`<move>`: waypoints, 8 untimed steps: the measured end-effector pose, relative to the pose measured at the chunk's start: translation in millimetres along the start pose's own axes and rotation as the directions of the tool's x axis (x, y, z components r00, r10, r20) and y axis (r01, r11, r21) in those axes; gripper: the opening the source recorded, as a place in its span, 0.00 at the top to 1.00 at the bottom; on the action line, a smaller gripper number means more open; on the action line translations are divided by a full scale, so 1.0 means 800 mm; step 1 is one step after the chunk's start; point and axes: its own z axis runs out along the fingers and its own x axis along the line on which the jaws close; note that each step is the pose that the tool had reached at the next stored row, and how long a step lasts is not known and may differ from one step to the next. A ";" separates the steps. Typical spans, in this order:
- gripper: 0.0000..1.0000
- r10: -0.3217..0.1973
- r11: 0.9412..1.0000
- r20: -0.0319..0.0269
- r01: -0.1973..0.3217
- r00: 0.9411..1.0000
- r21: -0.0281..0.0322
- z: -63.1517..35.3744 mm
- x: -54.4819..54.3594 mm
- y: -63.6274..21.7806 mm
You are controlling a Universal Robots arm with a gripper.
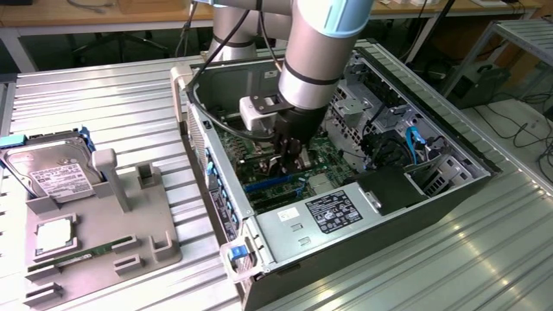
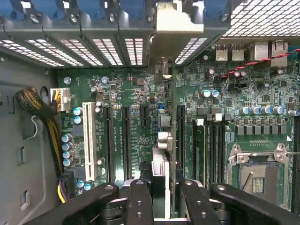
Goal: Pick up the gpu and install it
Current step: 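Insert the gpu into the slot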
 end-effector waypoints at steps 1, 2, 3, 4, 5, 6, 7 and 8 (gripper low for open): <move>0.72 0.000 1.000 0.000 0.000 1.000 0.000 0.001 0.000 0.001; 0.72 0.000 1.000 0.000 0.000 1.000 0.000 0.002 0.000 0.002; 0.72 0.000 1.000 0.000 0.000 1.000 0.000 0.003 0.000 0.003; 0.72 0.000 1.000 0.000 0.000 1.000 0.000 0.004 0.000 0.004; 0.72 0.000 1.000 0.000 0.000 1.000 0.000 0.006 0.000 0.005; 0.72 0.000 1.000 0.000 0.000 1.000 0.000 0.007 0.000 0.006; 0.72 0.000 1.000 0.000 0.000 1.000 0.000 0.008 0.000 0.007; 0.72 0.000 1.000 0.000 0.000 1.000 0.000 0.009 0.000 0.008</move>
